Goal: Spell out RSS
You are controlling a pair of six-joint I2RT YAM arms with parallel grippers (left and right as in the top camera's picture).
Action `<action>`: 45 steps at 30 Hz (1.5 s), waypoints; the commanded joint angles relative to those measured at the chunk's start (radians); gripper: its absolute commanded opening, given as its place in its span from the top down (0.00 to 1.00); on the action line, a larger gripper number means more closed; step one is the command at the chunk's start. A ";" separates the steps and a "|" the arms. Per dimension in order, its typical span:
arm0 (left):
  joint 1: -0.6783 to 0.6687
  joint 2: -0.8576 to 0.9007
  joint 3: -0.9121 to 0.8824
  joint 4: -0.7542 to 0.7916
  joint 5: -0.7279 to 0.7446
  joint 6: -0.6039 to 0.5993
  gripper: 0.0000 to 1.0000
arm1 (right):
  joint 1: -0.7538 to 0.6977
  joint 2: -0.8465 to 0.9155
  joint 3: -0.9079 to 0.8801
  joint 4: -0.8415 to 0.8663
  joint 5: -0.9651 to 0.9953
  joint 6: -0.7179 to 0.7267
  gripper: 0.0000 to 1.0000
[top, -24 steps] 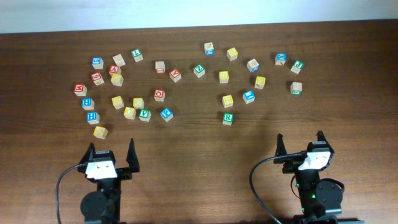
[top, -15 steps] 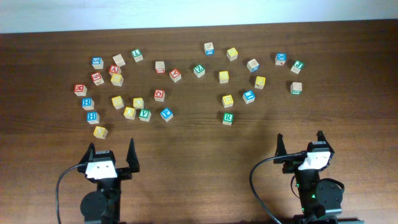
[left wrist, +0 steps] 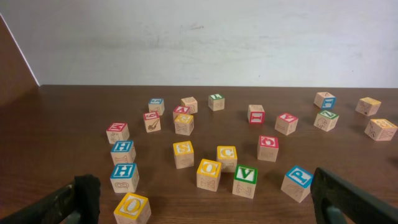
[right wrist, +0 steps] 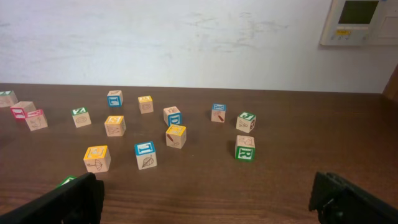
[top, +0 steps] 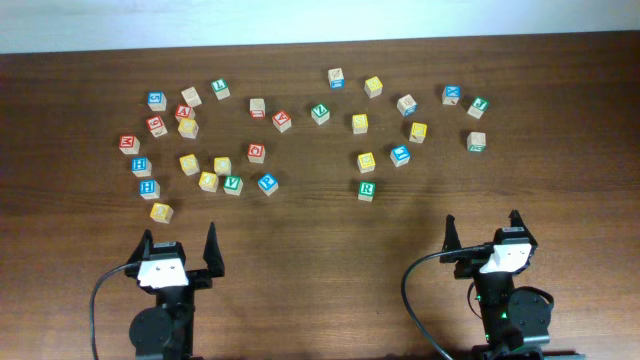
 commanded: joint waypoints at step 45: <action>-0.004 0.971 1.365 -1.151 0.663 -0.140 0.01 | -0.005 -0.008 -0.007 -0.005 -0.002 0.004 0.02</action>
